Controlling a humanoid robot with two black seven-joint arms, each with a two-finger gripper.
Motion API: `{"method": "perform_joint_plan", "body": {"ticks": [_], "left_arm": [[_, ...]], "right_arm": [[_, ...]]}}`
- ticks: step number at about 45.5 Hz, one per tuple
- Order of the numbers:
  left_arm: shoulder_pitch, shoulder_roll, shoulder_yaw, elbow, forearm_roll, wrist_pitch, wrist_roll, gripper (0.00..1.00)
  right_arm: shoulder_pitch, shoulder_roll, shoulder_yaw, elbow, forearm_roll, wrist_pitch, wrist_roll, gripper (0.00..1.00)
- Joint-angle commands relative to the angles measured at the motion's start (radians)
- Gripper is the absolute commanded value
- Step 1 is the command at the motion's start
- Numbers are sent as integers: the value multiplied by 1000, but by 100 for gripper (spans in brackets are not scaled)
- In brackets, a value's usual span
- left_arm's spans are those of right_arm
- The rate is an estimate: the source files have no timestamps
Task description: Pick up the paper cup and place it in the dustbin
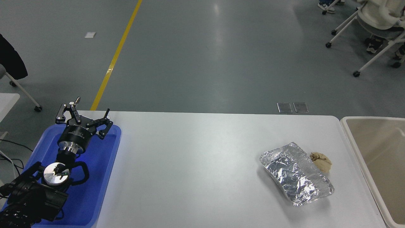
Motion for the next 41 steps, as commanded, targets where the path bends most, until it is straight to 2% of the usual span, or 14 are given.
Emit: {"method": "perform_joint_plan", "body": {"ticks": [1, 28, 33, 38, 41], "left_arm": [[-1, 0, 0, 1, 0, 0, 0, 100], [1, 0, -1, -1, 0, 0, 0, 100], [-1, 0, 0, -1, 0, 0, 0, 100], [-1, 0, 0, -1, 0, 0, 0, 100], [-1, 0, 0, -1, 0, 0, 0, 100]], "right_arm": [[-199, 73, 173, -95, 4, -50, -3, 0], [-263, 127, 180, -94, 6, -61, -1, 0], [-262, 128, 179, -94, 2, -96, 0, 38], [-260, 128, 179, -94, 2, -133, 2, 98], [-262, 128, 179, -91, 2, -133, 2, 100]]}}
